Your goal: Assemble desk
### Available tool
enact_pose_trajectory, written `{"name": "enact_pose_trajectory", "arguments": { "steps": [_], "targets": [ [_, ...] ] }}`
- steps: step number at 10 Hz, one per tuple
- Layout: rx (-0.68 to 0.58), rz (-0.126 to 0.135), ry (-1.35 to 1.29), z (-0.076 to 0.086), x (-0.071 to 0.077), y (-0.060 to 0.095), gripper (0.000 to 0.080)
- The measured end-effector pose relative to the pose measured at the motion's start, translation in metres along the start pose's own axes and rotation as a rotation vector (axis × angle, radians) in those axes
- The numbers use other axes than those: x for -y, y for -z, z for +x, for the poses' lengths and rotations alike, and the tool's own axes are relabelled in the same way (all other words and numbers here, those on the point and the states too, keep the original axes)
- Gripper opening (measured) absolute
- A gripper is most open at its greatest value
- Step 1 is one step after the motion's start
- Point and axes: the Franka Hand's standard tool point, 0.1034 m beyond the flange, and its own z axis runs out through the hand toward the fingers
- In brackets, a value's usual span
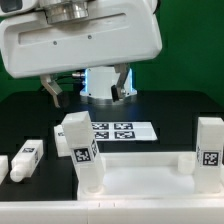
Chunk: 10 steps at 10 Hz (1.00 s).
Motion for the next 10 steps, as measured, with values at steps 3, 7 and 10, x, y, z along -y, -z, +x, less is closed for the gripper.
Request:
{"name": "enact_pose_trajectory", "arguments": {
  "steps": [3, 7, 10],
  "targets": [
    [0.016, -0.021, 0.016, 0.009, 0.006, -0.007, 0.0649],
    [0.013, -0.026, 0.032, 0.014, -0.008, 0.002, 0.0649],
    [0.016, -0.031, 0.015, 0.015, -0.02, -0.012, 0.0649]
  ]
}}
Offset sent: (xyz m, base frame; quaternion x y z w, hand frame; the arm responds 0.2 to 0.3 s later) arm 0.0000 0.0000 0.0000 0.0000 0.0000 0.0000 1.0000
